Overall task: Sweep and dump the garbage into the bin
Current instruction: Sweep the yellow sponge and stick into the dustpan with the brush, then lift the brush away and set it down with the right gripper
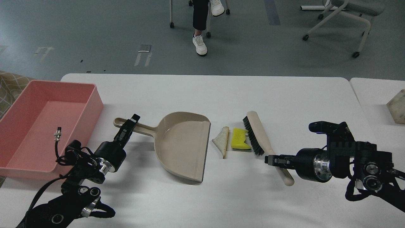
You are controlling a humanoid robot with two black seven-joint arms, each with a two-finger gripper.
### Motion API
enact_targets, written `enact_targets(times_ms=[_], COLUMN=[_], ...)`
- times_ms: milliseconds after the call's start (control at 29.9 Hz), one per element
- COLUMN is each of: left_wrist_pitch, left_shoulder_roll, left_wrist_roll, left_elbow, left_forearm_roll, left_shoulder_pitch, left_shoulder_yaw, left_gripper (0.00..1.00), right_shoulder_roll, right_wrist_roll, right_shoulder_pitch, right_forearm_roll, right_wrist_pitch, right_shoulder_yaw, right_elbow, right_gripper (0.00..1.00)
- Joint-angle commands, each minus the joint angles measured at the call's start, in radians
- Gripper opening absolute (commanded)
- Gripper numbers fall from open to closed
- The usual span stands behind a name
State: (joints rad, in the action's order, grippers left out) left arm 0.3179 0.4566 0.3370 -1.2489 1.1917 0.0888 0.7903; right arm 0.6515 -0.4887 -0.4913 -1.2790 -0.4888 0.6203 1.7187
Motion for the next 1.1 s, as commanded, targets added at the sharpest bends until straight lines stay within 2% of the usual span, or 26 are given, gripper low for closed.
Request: enact_targets(times_ms=[0, 301, 635, 869, 969, 1070], left_wrist_pitch=[0.0, -0.002, -0.003, -0.008, -0.011, -0.013], left_shoulder_roll=[0.001, 0.011, 0.021, 0.019, 0.02, 0.016], left_wrist_roll=[0.002, 0.011, 0.017, 0.017, 0.017, 0.017], left_elbow=[-0.004, -0.017, -0.018, -0.02, -0.018, -0.018], left_forearm_roll=[0.0, -0.006, -0.014, -0.015, -0.015, -0.029], left_shoulder_pitch=[-0.001, -0.006, -0.004, -0.003, 0.0, 0.002], left_shoulder_yaw=[0.0, 0.0, 0.015, 0.015, 0.015, 0.017], left_gripper=[0.0, 0.0, 0.0, 0.0, 0.0, 0.0], right_shoulder_roll=[-0.044, -0.219, -0.407, -0.423, -0.388, -0.282], right_wrist_roll=[0.0, 0.0, 0.0, 0.0, 0.0, 0.0], right_shoulder_pitch=[-0.007, -0.038, -0.153, -0.139, -0.099, -0.076], right_forearm_roll=[-0.002, -0.002, -0.002, 0.0, 0.0, 0.001], right_wrist_pitch=[0.0, 0.0, 0.0, 0.0, 0.0, 0.0], right_shoulder_yaw=[-0.001, -0.016, -0.079, -0.025, 0.044, 0.128], right_elbow=[-0.011, -0.117, -0.28, -0.232, -0.177, -0.128], right_gripper=[0.0, 0.0, 0.0, 0.0, 0.0, 0.0])
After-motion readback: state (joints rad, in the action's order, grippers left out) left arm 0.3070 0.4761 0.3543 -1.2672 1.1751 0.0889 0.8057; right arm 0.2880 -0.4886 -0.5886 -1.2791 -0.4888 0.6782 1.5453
